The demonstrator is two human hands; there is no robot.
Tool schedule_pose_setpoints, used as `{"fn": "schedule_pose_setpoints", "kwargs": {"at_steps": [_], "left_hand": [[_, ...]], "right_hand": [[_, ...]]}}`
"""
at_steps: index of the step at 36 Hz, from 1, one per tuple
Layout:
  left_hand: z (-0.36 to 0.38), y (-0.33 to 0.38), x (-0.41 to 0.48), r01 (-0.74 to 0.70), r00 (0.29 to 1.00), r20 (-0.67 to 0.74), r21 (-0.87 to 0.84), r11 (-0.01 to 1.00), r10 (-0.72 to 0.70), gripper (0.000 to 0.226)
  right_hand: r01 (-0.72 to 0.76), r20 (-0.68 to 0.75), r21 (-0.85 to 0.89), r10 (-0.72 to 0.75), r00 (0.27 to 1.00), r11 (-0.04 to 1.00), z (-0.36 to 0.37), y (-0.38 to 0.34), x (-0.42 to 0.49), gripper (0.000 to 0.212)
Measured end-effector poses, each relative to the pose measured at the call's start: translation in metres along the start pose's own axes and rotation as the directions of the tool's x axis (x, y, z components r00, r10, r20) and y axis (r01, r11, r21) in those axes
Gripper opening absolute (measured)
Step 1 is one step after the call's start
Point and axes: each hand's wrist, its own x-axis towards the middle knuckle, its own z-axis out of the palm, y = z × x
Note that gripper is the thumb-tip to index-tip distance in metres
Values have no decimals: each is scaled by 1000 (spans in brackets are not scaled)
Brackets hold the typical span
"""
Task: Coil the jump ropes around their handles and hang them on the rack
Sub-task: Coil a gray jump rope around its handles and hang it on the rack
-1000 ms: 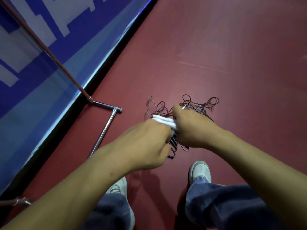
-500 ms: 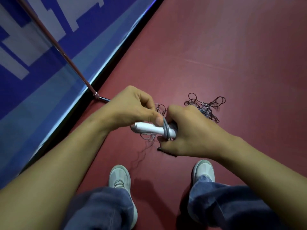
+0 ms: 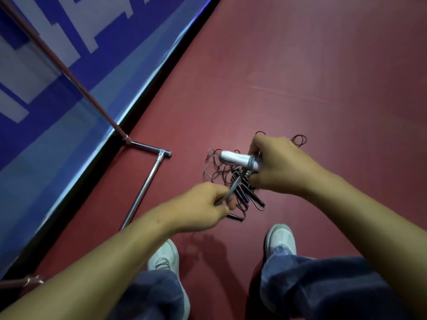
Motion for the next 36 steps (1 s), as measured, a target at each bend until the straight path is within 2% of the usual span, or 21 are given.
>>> {"fn": "schedule_pose_setpoints", "kwargs": {"at_steps": [2, 4, 7, 9, 11, 14, 15, 18, 21, 23, 27, 30, 32, 34, 36], "left_hand": [[6, 10, -11, -27, 1000, -10, 166, 986, 29, 10], [9, 28, -21, -59, 997, -34, 349, 935, 75, 5], [4, 45, -30, -107, 970, -119, 578, 809, 213, 10], [-13, 44, -31, -112, 954, -156, 611, 783, 258, 15], [-33, 39, -28, -164, 940, -165, 551, 818, 299, 21], [-54, 28, -21, -307, 890, -214, 373, 876, 403, 18], [-59, 23, -18, -306, 887, -255, 303, 902, 386, 20], [-68, 10, -10, -239, 906, -363, -22, 971, 215, 18], [-67, -1, -6, -229, 912, -394, -265, 937, 112, 16], [-65, -10, -2, -226, 929, -364, -405, 886, 70, 15], [-42, -20, 13, -182, 953, -298, -416, 891, 55, 12], [-20, -16, 19, -93, 953, -299, -433, 896, -46, 28], [-11, -9, 13, -30, 973, -221, -386, 922, -60, 41], [-4, -5, 7, -24, 989, -147, -299, 954, -21, 46], [2, -4, 2, -52, 994, -108, -229, 972, 28, 41]], "right_hand": [[-9, 10, -148, 11, 1000, 989, 14, 0, -1, 31], [5, 8, -207, -3, 1000, 978, 30, -3, -4, 28], [71, 71, -221, -57, 996, 973, 50, -7, -12, 29], [116, 138, -183, -92, 986, 976, 55, -11, -18, 33], [180, 191, -136, -153, 970, 974, 54, -17, -21, 38], [278, 216, 13, -274, 937, 961, 45, -26, -25, 42], [298, 205, 64, -305, 930, 952, 42, -28, -27, 42], [315, 111, 204, -341, 933, 927, 35, -39, -30, 37], [281, -5, 258, -289, 957, 924, 22, -43, -27, 37], [266, -63, 293, -259, 964, 919, 13, -44, -26, 36], [206, -129, 425, -166, 978, 882, 6, -47, -25, 33], [127, -162, 470, -56, 985, 873, -1, -45, -21, 43], [94, -128, 539, -28, 991, 837, -6, -39, -20, 57], [99, -118, 498, -45, 992, 861, -10, -31, -19, 60], [109, -125, 322, -72, 990, 940, -8, -17, -14, 52]]}}
